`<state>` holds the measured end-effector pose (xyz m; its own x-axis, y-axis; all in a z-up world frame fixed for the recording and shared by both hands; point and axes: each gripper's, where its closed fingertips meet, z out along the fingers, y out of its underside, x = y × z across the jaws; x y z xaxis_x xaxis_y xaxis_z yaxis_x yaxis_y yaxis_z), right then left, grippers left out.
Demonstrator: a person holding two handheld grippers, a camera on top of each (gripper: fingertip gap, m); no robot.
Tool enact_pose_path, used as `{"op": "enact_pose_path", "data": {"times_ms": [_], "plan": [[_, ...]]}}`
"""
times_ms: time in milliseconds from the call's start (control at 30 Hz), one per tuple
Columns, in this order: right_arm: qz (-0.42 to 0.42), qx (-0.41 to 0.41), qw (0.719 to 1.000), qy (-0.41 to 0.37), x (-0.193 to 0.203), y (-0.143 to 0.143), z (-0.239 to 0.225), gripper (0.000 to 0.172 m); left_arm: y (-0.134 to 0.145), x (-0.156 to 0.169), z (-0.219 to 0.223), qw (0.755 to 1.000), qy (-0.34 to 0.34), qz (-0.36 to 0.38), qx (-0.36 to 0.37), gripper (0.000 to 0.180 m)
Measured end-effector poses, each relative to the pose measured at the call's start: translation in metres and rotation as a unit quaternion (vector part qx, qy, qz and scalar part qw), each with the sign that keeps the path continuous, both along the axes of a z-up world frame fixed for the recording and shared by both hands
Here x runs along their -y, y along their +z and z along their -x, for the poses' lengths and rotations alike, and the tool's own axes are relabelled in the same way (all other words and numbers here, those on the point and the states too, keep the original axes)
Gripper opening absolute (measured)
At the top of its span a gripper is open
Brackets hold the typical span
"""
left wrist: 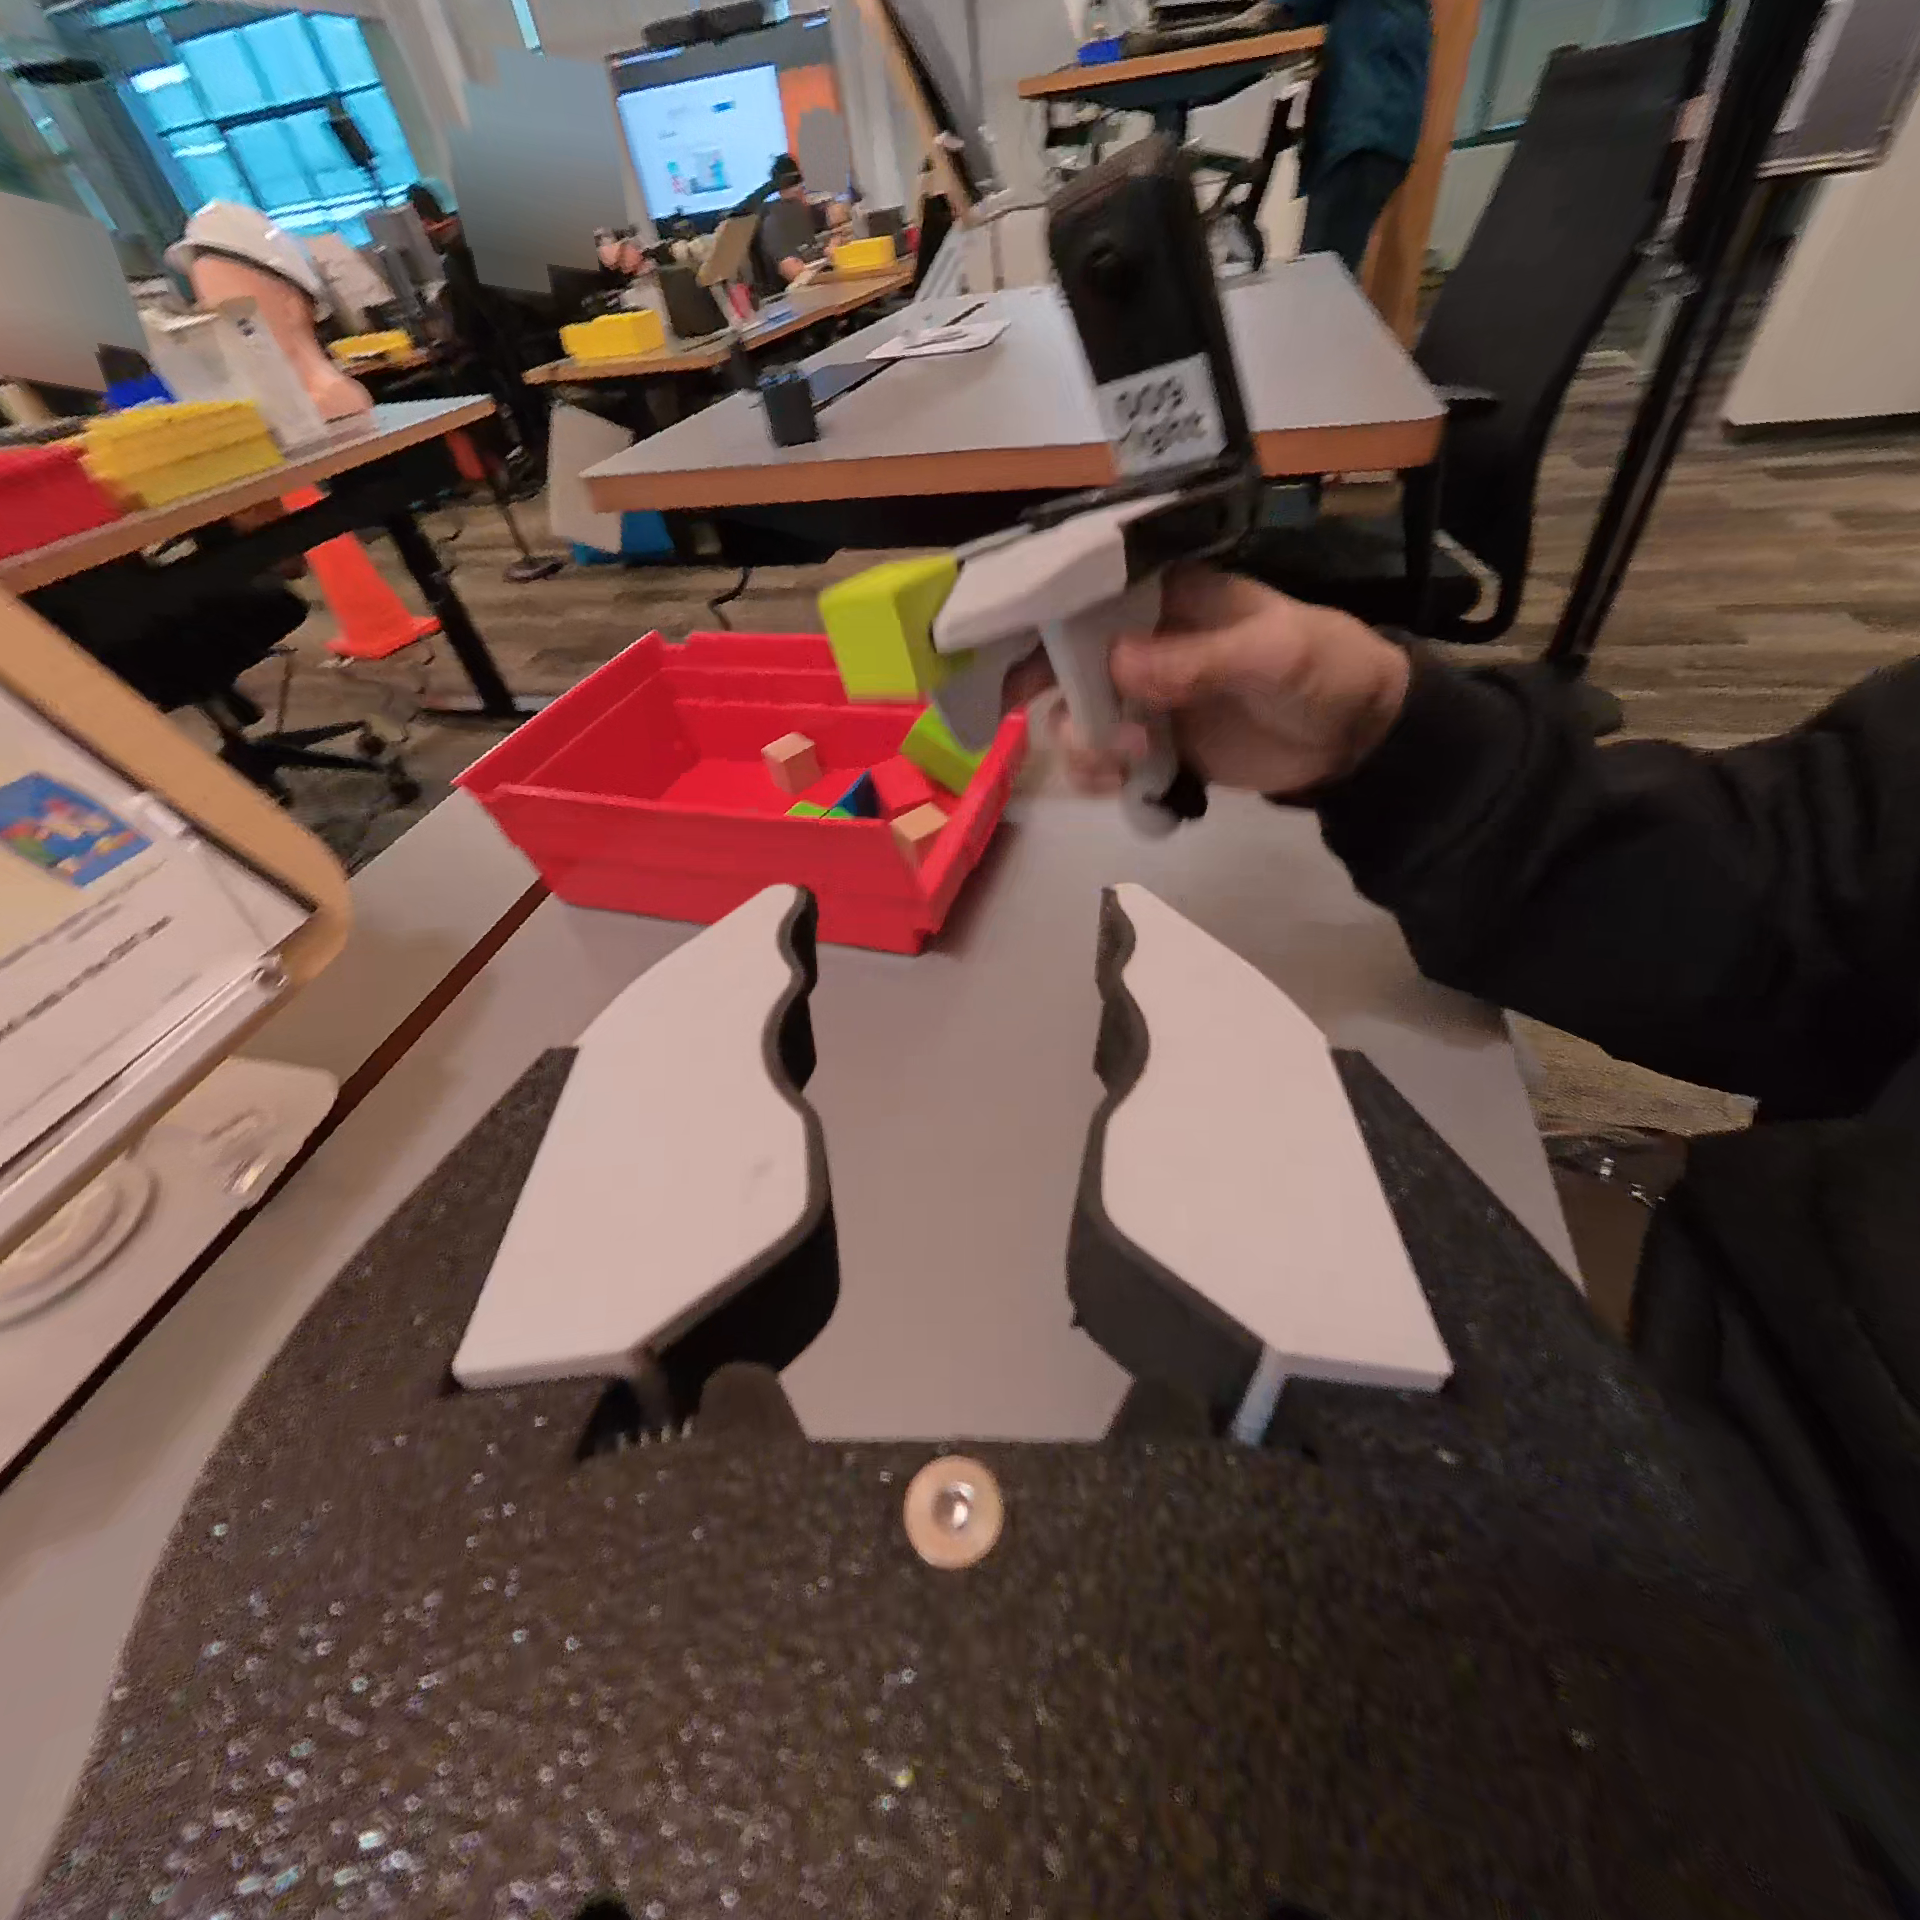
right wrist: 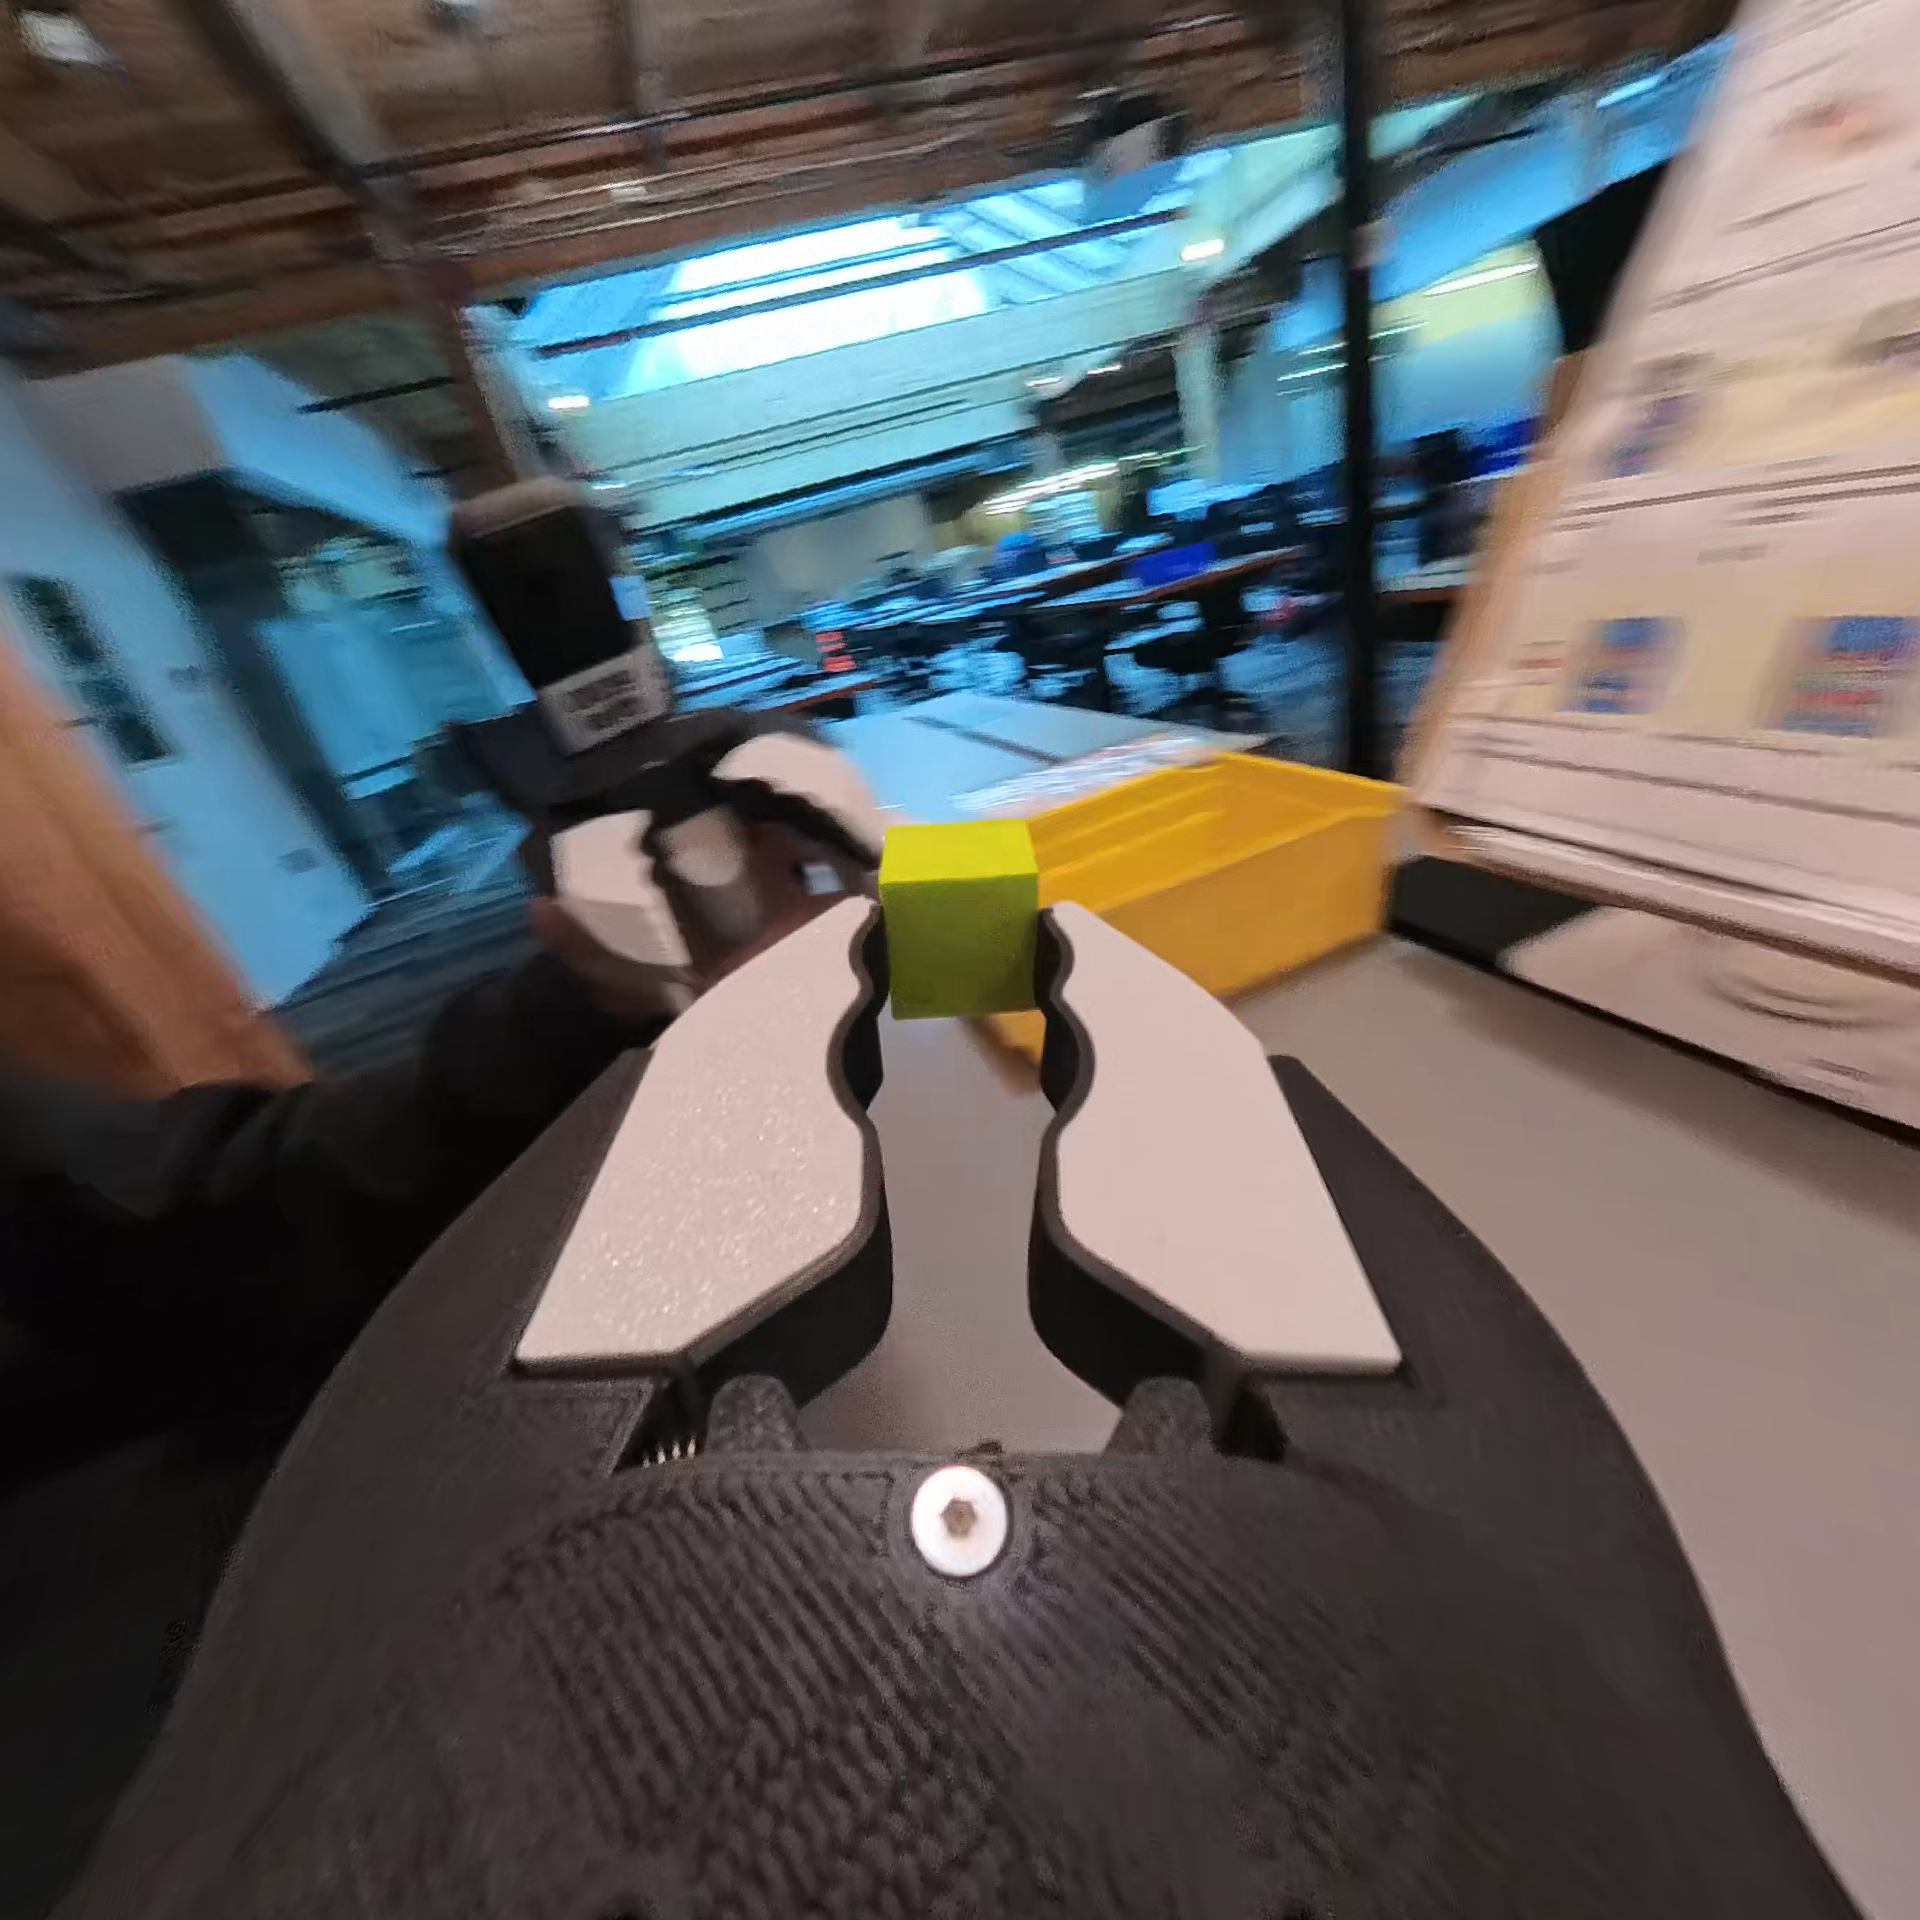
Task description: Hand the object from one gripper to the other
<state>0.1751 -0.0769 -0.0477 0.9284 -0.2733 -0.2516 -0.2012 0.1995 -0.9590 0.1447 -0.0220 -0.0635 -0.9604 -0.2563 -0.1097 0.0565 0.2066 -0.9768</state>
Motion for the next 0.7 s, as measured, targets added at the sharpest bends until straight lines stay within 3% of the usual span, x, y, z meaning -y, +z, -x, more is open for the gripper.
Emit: {"op": "enact_pose_path", "data": {"times_ms": [67, 167, 300, 433, 500, 600, 700], "plan": [[0.028, -0.009, 0.993, -0.112, 0.052, -0.008, -0.034, 0.027, -0.006, -0.009, -0.009, 0.999, 0.034, -0.005, -0.008, 0.047], [0.095, -0.028, 0.947, -0.307, 0.154, -0.037, -0.078, 0.027, -0.013, -0.021, -0.017, 0.998, 0.065, -0.008, -0.020, 0.042], [0.167, -0.065, 0.887, -0.425, 0.239, -0.084, -0.100, 0.027, -0.017, -0.030, -0.024, 0.996, 0.076, 0.016, -0.036, 0.040], [0.206, -0.081, 0.874, -0.433, 0.251, -0.113, -0.110, 0.027, -0.025, -0.032, -0.029, 0.994, 0.076, 0.041, -0.070, 0.039], [0.242, -0.083, 0.875, -0.412, 0.240, -0.126, -0.114, 0.027, -0.031, -0.034, -0.030, 0.993, 0.077, 0.038, -0.079, 0.039], [0.328, -0.107, 0.855, -0.386, 0.224, -0.153, -0.117, 0.028, -0.040, -0.036, -0.031, 0.993, 0.079, 0.035, -0.084, 0.039], [0.319, -0.131, 0.876, -0.337, 0.196, -0.162, -0.115, 0.028, -0.047, -0.039, -0.030, 0.991, 0.079, 0.034, -0.098, 0.040]]}}
